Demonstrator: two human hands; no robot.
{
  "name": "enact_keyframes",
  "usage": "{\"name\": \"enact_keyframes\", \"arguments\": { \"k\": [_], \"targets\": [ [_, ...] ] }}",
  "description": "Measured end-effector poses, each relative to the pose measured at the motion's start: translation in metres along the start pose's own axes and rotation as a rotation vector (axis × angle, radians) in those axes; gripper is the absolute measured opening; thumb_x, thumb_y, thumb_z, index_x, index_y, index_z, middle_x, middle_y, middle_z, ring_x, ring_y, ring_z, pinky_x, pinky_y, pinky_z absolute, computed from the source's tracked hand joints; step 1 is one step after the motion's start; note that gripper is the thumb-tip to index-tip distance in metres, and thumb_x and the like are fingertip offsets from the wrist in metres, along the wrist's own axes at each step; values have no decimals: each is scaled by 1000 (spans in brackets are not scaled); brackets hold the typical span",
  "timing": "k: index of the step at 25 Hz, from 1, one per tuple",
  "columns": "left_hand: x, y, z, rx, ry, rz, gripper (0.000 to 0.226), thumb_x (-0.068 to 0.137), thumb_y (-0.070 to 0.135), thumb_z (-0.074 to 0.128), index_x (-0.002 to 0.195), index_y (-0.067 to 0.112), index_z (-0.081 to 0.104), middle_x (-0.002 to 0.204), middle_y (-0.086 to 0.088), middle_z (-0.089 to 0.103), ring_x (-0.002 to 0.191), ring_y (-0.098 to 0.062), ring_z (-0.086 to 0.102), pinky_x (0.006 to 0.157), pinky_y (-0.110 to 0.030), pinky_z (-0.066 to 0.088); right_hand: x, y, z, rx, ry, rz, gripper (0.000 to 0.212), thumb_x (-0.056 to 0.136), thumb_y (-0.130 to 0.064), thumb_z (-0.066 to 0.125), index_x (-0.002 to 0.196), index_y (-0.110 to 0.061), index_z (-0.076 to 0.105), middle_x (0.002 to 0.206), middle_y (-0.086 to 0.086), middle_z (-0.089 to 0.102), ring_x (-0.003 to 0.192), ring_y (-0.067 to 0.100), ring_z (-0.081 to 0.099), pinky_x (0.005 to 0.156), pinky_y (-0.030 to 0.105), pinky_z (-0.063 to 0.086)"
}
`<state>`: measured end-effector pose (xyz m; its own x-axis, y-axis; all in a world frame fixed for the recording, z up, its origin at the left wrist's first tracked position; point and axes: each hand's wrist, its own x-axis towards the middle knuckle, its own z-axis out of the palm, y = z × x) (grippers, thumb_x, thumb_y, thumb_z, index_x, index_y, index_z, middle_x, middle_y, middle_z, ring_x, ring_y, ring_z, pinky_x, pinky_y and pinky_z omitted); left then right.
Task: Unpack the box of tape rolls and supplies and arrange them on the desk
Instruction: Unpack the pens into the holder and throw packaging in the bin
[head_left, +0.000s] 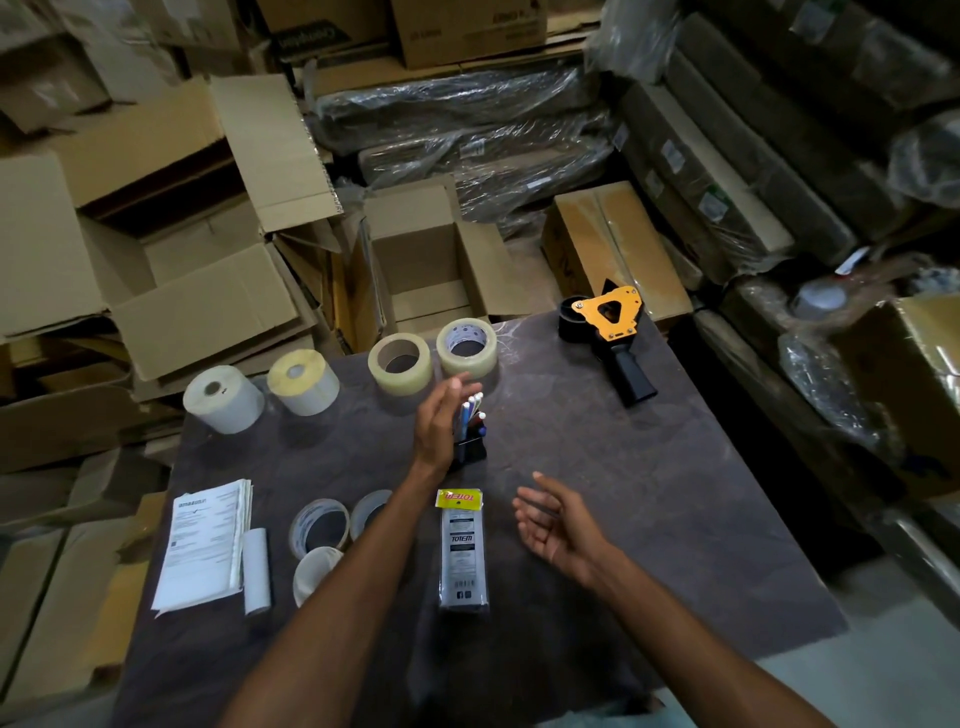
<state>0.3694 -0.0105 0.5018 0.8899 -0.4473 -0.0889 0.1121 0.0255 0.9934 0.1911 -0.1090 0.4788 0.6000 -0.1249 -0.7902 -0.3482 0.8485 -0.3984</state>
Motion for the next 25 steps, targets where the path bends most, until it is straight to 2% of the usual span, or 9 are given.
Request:
{"name": "enact_keyframes", "arguments": {
  "k": [2,4,8,13,16,19,22,25],
  "targets": [
    [-2,1,-7,-57,17,-32,49,97,46,42,124,12,64,117,-13,72,113,-23,67,99,-37,51,0,1,0,-8,-1,2,44,81,-35,73,112,-5,70,90,9,74,75,16,68,64,27,56],
    [-7,2,-13,-102,66,-33,50,99,45,39,126,9,61,119,-13,71,114,-24,67,100,-37,51,0,2,-1,-15,-2,6,42,81,-36,73,111,-6,70,90,9,74,75,16,68,63,27,56],
    [-30,3,-18,-211,211,-17,43,106,33,39,121,-1,60,108,-18,72,101,-30,71,85,-32,58,4,6,0,-51,14,26,35,85,-35,69,109,-8,70,86,6,75,77,15,67,65,26,56],
    [-67,-12,-16,-188,265,-79,37,105,31,41,99,6,67,81,-7,75,77,-24,72,70,-30,58,14,20,5,-155,25,56,29,87,-34,67,104,-11,70,84,4,74,72,12,66,62,24,56],
    [-87,-30,-12,-130,237,-146,37,104,32,43,94,7,68,80,-10,73,72,-24,69,66,-32,55,19,30,9,-218,33,46,26,87,-34,67,101,-12,70,82,2,74,71,11,66,63,23,56],
    [-108,-47,-12,-79,275,-189,37,106,24,41,91,4,68,77,-13,72,67,-23,68,65,-33,54,21,36,13,-326,58,2,18,90,-30,64,92,-13,70,77,-1,72,64,8,62,63,21,55],
    [-130,-60,-17,-13,304,-214,37,104,27,44,89,3,68,81,-17,72,69,-25,68,67,-37,55,23,43,13,-462,89,-106,9,90,-20,63,90,-13,68,72,0,66,52,5,56,52,19,50],
    [-152,-69,-29,17,363,-219,37,99,34,48,85,7,70,76,-10,72,66,-23,67,61,-31,53,27,47,20,-695,77,-259,6,89,-7,64,84,-10,63,65,7,56,44,8,47,40,18,39]
  ]
}}
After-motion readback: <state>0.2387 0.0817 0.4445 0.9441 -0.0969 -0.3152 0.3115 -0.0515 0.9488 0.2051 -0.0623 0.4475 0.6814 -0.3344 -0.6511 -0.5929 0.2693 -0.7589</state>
